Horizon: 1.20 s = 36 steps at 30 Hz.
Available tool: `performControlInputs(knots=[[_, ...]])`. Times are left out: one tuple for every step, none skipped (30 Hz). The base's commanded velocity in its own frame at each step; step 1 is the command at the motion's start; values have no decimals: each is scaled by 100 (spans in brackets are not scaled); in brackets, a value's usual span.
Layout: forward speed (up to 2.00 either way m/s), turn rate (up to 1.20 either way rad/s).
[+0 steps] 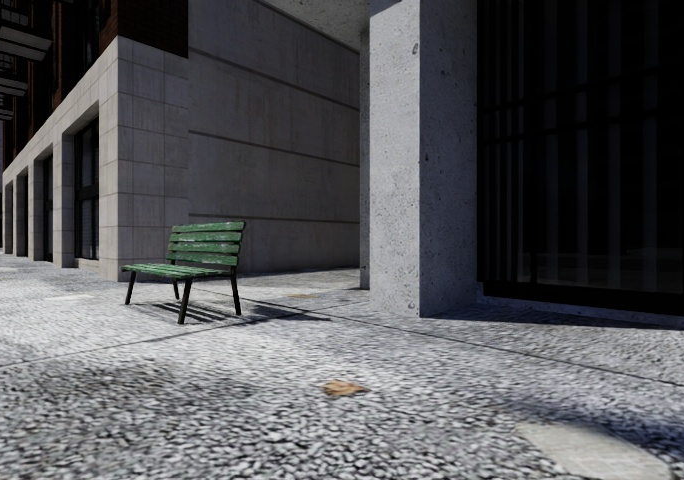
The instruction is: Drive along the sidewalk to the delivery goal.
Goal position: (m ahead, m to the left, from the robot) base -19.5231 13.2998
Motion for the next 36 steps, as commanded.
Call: performControlInputs(knots=[[59,20],[67,32],[74,41],[80,45],[84,46],[84,46],[85,46],[91,47],[96,47],[100,47],[100,47],[104,47],[106,47],[109,47],[109,47],[111,47],[115,48],[118,49],[118,49],[118,49],[118,49],[119,50],[119,52],[119,55],[119,55],[120,59],[120,61],[120,61],[120,61],[120,61],[120,61],[120,61],[120,61],[120,61],[120,61],[120,61]])
